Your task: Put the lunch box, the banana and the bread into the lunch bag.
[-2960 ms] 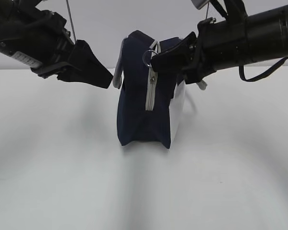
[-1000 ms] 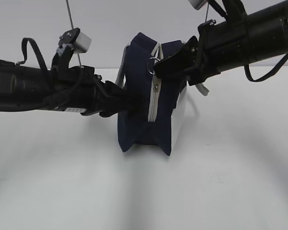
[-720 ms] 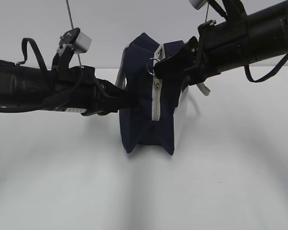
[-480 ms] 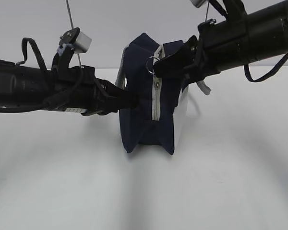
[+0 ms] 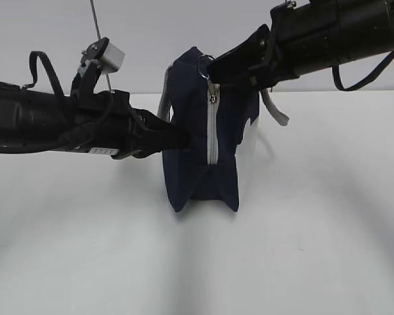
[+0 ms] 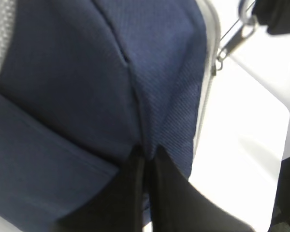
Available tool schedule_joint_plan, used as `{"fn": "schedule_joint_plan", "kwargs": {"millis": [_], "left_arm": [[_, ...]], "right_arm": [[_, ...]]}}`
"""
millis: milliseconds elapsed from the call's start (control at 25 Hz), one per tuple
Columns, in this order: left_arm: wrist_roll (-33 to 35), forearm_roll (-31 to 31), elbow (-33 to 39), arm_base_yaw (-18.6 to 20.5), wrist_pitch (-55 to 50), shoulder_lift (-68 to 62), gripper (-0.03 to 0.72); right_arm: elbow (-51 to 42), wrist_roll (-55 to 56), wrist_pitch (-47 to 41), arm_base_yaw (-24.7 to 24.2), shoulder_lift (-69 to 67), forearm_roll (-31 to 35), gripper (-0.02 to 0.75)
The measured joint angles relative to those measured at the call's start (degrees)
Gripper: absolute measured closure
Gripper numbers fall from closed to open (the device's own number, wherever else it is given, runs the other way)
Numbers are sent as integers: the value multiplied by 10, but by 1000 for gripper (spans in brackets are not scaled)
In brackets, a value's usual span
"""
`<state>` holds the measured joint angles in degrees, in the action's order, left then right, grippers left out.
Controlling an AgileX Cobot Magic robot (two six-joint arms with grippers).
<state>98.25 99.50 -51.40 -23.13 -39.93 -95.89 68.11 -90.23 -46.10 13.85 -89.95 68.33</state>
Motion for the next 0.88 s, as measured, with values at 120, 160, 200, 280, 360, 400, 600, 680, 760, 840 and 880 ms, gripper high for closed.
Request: {"fn": "schedule_joint_plan", "kwargs": {"millis": [120, 160, 200, 280, 360, 400, 600, 680, 760, 840, 880], "left_arm": [[-4, -6, 0, 0, -5, 0, 685], [-5, -11, 0, 0, -8, 0, 685], [-7, -16, 0, 0, -12, 0, 685], [-17, -26, 0, 0, -16, 0, 685], [-24, -40, 0, 1, -20, 0, 685], [-27, -49, 0, 1, -23, 0, 686], [-45, -85, 0, 1, -29, 0, 686], [-48, -99, 0, 1, -31, 0, 686], [-51, -113, 0, 1, -33, 0, 686], [-54, -123, 0, 1, -34, 0, 686], [-56, -128, 0, 1, -34, 0, 686]], "right_arm": [[14, 2, 4, 0, 0, -1, 754], [18, 4, 9, 0, 0, -1, 754], [21, 6, 14, 0, 0, -2, 754], [23, 9, 30, 0, 0, -2, 754], [23, 10, 38, 0, 0, -2, 754], [23, 10, 41, 0, 0, -3, 754], [46, 10, -5, -18, -25, -13, 754], [68, 11, -61, -36, -47, -16, 754], [92, 11, -107, -53, -73, -18, 754], [119, 19, -148, -69, -95, -19, 754], [131, 23, -160, -74, -105, -19, 754]]}}
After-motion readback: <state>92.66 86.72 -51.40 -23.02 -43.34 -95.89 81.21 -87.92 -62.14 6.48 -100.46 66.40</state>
